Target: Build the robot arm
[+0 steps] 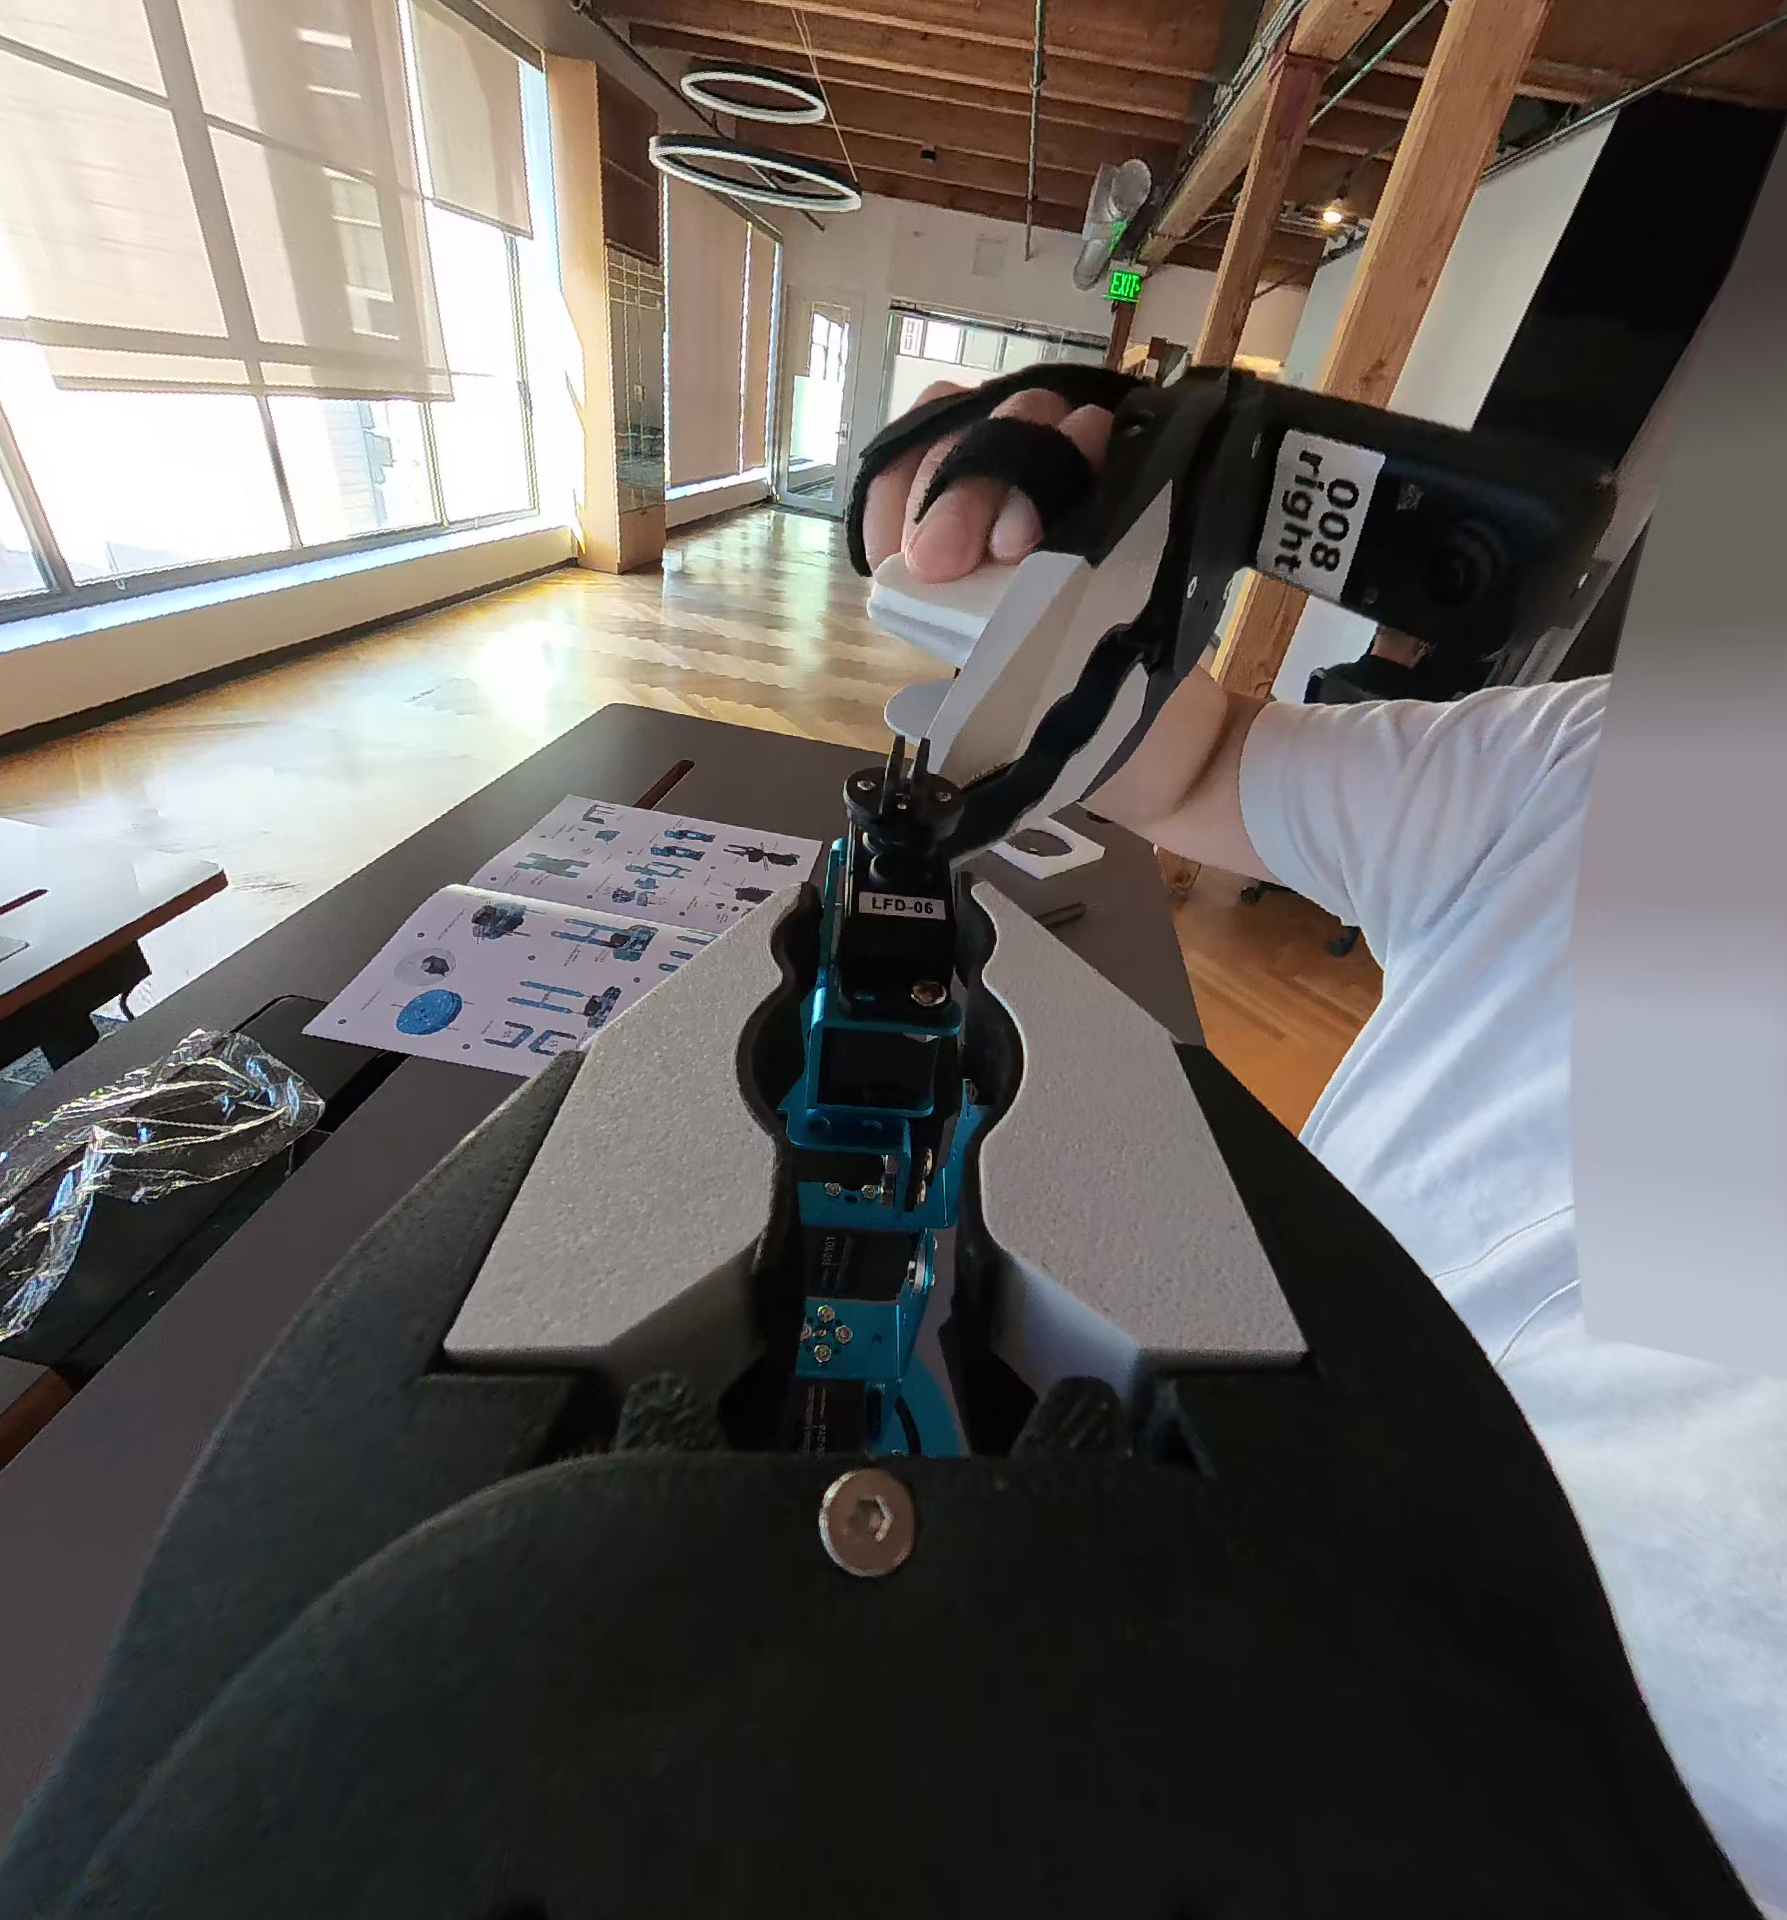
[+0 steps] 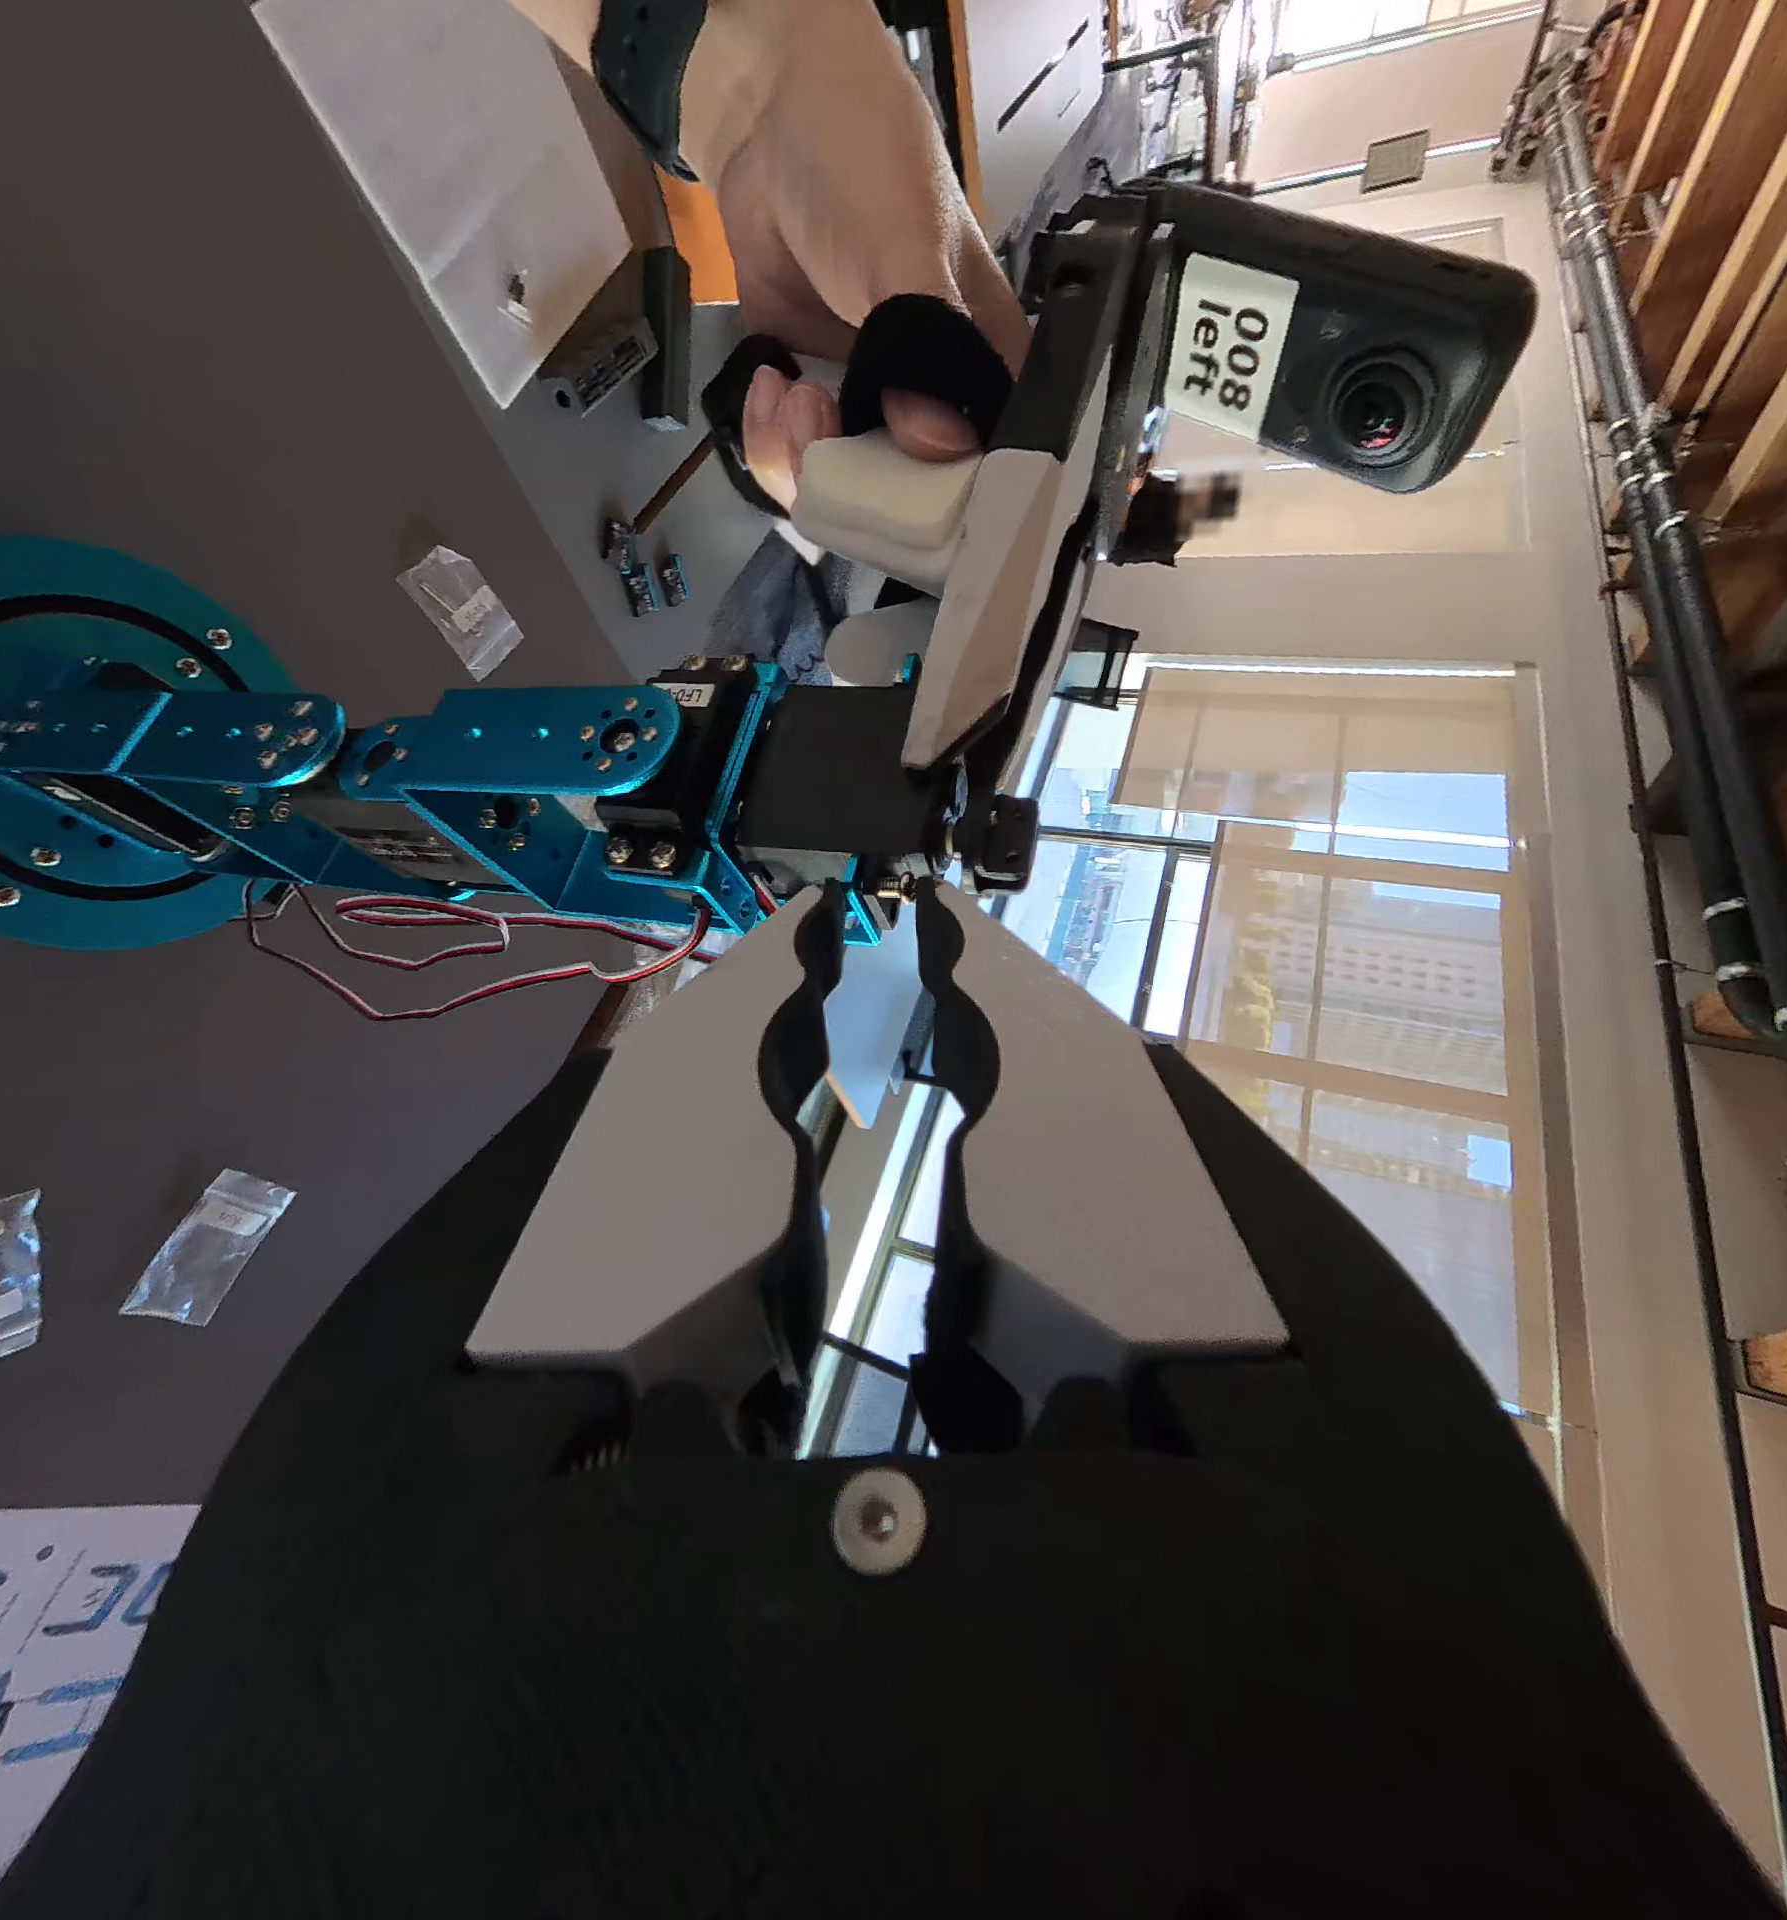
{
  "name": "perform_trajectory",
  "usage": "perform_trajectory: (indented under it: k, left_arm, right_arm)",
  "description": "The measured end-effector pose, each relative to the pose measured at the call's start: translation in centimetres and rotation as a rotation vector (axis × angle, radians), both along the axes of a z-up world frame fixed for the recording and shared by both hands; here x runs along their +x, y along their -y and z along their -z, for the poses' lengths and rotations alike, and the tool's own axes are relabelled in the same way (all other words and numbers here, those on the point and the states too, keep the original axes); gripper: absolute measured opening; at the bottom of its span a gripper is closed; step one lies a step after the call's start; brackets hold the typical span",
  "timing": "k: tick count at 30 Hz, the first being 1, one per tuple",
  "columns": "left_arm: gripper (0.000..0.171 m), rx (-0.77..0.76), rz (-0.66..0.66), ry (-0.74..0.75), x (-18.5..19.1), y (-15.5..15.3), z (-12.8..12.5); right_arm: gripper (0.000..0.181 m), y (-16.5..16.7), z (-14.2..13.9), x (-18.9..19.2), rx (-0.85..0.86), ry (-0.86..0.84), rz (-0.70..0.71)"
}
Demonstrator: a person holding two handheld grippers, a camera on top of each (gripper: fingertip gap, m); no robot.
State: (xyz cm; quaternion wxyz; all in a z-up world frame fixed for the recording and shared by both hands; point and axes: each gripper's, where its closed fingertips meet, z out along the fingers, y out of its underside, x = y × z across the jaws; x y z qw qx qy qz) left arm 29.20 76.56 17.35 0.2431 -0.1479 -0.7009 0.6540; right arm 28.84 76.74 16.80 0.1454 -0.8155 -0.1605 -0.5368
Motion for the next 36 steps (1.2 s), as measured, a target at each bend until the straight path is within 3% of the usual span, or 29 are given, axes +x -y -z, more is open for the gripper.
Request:
perform_trajectory:
  k: [3,9,18,36]
  left_arm:
    - [0.024,0.000,-0.001,-0.002,0.03,-0.04,0.00]
    - [0.024,0.005,-0.003,0.018,-0.01,-0.09,0.08]
    - [0.024,0.055,-0.022,0.096,-0.04,0.05,0.35]
    - [0.024,0.062,-0.015,0.093,-0.06,0.11,0.37]
  right_arm:
    - [0.020,0.31,0.47,0.44,0.009,-0.019,0.026]
    - [0.015,-0.14,0.69,-0.09,0.077,-0.126,-0.007]
    - [0.011,-0.02,0.50,0.11,0.051,-0.009,-0.009]
    - [0.009,0.15,0.38,-0.05,0.108,-0.167,0.039]
